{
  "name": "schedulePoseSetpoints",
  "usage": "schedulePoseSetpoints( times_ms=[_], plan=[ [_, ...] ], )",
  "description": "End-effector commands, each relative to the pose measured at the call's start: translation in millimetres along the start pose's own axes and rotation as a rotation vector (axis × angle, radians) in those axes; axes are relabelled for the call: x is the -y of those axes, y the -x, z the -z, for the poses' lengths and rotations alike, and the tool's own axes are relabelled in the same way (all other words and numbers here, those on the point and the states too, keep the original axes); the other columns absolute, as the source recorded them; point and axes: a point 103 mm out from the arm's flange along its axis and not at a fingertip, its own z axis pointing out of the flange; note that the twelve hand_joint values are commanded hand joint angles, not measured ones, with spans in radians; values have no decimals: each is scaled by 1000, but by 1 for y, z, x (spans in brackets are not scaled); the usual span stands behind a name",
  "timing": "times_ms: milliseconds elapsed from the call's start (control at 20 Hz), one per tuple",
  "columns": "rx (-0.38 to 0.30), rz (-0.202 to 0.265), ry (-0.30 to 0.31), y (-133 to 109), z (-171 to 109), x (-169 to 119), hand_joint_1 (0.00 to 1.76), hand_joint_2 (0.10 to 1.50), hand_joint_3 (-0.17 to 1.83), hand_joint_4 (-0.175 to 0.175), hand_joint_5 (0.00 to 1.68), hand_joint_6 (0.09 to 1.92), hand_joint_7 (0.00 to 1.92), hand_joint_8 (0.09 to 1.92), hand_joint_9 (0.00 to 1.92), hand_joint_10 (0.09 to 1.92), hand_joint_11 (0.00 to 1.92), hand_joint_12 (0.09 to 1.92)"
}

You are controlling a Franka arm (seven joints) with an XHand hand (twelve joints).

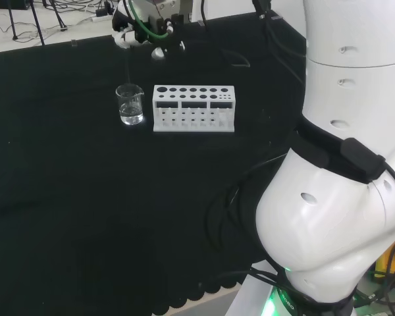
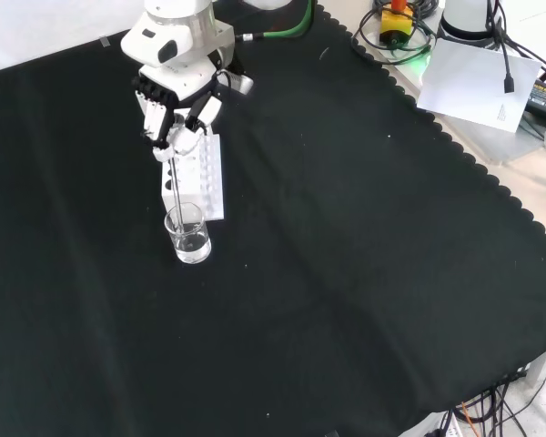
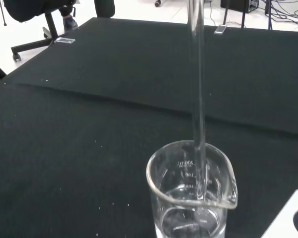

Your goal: Stir in the beaker to the left of the white test tube rack with the glass rod.

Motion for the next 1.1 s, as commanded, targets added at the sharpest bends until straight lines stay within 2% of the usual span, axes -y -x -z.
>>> schedulePoseSetpoints(
  times_ms=[50, 350, 600, 900, 1100],
  plan=[
    [6, 12, -6, -9, 5, 16, 1290, 1177, -175, -175, 1037, 654, 1052, 1235, 1614, 1025, 1641, 811],
    [-20, 49, -2, -27, 3, 8, 1290, 1177, -175, -175, 1037, 654, 1052, 1235, 1615, 1025, 1640, 812],
    [-26, 63, -18, -28, -6, -8, 1290, 1178, -175, -175, 1037, 653, 1051, 1236, 1615, 1025, 1640, 813],
    [-24, 56, 4, -14, 1, -14, 1290, 1178, -175, -175, 1037, 653, 1051, 1236, 1614, 1025, 1639, 814],
    [-19, 37, 2, 2, 2, -1, 1290, 1178, -175, -175, 1037, 653, 1051, 1236, 1614, 1025, 1639, 815]
  ],
)
